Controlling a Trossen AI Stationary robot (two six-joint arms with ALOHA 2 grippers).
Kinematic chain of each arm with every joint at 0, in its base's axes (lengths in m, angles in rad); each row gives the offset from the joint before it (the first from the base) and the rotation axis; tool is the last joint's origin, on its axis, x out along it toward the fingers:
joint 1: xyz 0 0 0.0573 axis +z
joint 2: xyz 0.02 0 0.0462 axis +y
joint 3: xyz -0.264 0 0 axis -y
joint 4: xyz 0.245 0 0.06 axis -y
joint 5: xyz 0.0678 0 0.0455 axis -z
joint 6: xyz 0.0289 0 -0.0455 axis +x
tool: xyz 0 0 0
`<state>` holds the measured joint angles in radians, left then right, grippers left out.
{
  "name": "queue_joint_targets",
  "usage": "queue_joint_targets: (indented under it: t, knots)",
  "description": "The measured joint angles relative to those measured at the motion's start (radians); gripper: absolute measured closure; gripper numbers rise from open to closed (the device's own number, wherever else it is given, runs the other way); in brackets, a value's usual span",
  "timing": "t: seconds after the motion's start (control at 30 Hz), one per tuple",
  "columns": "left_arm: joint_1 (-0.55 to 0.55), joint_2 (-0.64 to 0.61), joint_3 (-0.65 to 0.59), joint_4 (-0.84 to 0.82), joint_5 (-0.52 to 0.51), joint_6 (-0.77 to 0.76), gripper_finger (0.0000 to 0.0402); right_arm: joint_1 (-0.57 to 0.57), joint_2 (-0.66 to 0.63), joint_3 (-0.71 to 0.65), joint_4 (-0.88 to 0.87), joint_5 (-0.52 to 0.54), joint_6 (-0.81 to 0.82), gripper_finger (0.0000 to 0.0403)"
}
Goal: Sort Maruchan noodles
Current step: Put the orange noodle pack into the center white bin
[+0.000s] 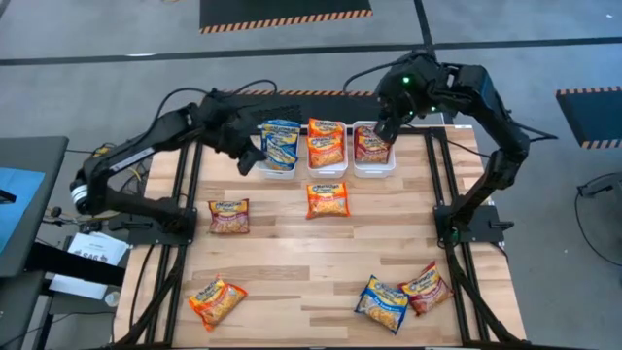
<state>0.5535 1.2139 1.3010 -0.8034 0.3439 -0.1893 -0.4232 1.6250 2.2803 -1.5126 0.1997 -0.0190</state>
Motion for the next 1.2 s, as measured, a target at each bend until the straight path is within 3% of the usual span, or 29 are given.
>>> queue_joint_targets:
  t: [0.17, 0.37, 0.57, 0.77, 0.9, 1.2]
  knots:
    - [-0.08, -0.063, 0.0, -0.006, 0.001, -0.037, 0.0401, -0.001, 0.0, -0.089, 0.002, -0.084, 0.181, 0.0181]
    - [-0.138, -0.144, 0.0, -0.042, -0.009, -0.04, 0.0401, -0.003, 0.0, -0.246, 0.008, -0.219, 0.413, 0.018]
    - [-0.162, -0.235, 0.0, -0.111, -0.011, -0.021, 0.0401, 0.057, -0.015, -0.497, 0.087, -0.232, 0.574, 0.0193]
    - [-0.162, -0.303, 0.0, -0.177, -0.018, -0.007, 0.0401, 0.15, -0.099, -0.83, 0.441, -0.358, 0.758, 0.0209]
    - [-0.162, -0.329, -0.001, -0.216, -0.019, 0.027, 0.0401, 0.198, -0.161, -1.022, 0.679, -0.36, 0.926, 0.0216]
    - [-0.162, -0.326, -0.001, -0.264, -0.018, 0.114, 0.0401, 0.303, -0.178, -1.239, 1.112, -0.323, 1.125, 0.0215]
